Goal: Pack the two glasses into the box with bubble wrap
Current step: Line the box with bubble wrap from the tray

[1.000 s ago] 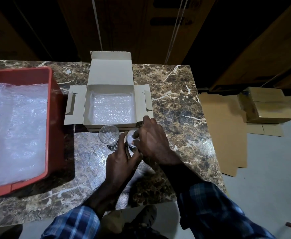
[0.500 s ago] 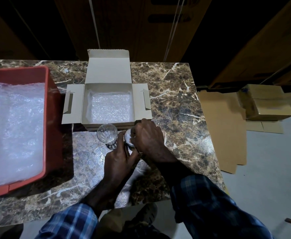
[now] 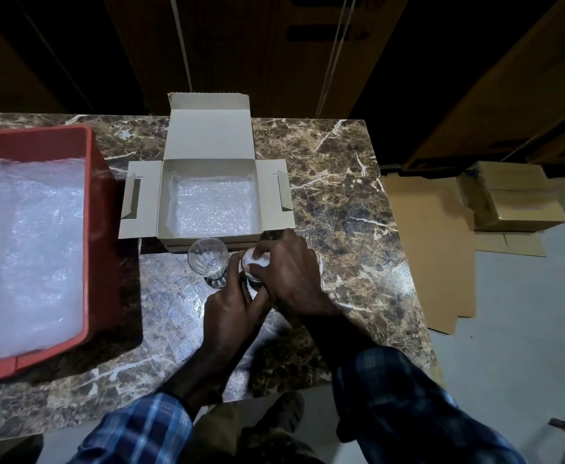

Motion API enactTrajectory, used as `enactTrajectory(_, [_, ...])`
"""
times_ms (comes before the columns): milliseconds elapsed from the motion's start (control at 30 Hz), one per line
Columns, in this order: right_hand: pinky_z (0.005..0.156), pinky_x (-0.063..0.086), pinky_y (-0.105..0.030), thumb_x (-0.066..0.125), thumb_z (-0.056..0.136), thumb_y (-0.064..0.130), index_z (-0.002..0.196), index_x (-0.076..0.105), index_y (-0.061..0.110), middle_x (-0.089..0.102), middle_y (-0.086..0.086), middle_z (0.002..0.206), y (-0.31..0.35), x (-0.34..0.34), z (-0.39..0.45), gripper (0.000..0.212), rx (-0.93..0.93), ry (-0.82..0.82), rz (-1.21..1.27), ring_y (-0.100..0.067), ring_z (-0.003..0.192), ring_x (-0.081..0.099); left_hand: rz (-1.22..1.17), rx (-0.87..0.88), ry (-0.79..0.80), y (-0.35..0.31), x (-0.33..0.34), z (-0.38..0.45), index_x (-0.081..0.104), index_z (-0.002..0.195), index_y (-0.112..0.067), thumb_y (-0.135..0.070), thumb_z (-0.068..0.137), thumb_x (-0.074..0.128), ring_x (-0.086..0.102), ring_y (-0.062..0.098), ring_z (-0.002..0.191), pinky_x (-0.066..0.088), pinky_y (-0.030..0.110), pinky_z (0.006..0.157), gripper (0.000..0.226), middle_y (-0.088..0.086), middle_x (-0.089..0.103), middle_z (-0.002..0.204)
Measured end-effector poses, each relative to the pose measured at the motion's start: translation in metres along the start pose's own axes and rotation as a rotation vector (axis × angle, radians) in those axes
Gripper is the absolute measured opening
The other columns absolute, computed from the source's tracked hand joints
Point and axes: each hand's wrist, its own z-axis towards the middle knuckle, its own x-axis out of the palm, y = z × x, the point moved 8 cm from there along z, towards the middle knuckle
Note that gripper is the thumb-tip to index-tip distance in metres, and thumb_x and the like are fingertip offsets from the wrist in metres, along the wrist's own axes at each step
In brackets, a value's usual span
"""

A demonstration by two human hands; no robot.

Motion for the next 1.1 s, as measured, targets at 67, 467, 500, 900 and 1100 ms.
enactTrajectory(67, [0.086,0.046,-0.038,0.067,0.082,0.047,0.102,0.068,0.029,0.05,-0.006,0.106,0.004,0.004,-0.001,0.027,-0.018,-0.009,-0.035,-0.028,0.106,0.052,0.002,0.008,0.001,0.0,-0.001,0.0,0.032,0.15,-0.027,-0.051,0.087,0.066,0.068,0.035,0.07,0.05,0.035,0.059,0.075,0.004,0.072,0.079])
enactTrajectory(467, [0.096,0.051,-0.032,0.074,0.085,0.032,0.114,0.074,0.026,0.07,-0.001,0.122,-0.012,-0.015,0.006,0.03,0.017,0.205,-0.01,-0.021,0.106,0.066,-0.009,0.029,-0.034,-0.004,-0.004,0.0,0.033,0.146,-0.029,-0.074,0.081,0.043,0.069,0.035,0.071,0.055,0.039,0.06,0.079,0.005,0.074,0.081])
enactTrajectory(500, [0.095,0.051,-0.033,0.073,0.085,0.034,0.113,0.074,0.026,0.071,-0.002,0.12,-0.01,-0.015,0.005,0.029,0.017,0.204,-0.045,-0.022,0.106,0.066,-0.007,0.034,-0.036,-0.004,-0.005,0.0,0.032,0.145,-0.03,-0.073,0.081,0.043,0.069,0.036,0.071,0.054,0.038,0.059,0.078,0.006,0.074,0.081])
enactTrajectory(900, [0.089,0.052,-0.041,0.07,0.087,0.035,0.105,0.074,0.026,0.071,-0.006,0.108,-0.003,-0.004,0.011,0.021,0.093,0.17,-0.163,-0.029,0.099,0.067,-0.002,0.023,0.018,-0.001,-0.003,0.002,0.031,0.148,-0.028,-0.05,0.09,0.065,0.069,0.037,0.076,0.049,0.036,0.061,0.07,0.007,0.074,0.086])
enactTrajectory(1100, [0.085,0.053,-0.028,0.069,0.088,0.033,0.108,0.076,0.029,0.075,0.001,0.105,-0.02,-0.014,-0.005,0.022,0.078,0.074,0.163,-0.016,0.092,0.069,0.052,0.074,-0.009,-0.008,-0.01,-0.001,0.028,0.148,-0.033,-0.059,0.092,0.06,0.066,0.024,0.064,0.051,0.035,0.057,0.069,-0.006,0.068,0.074])
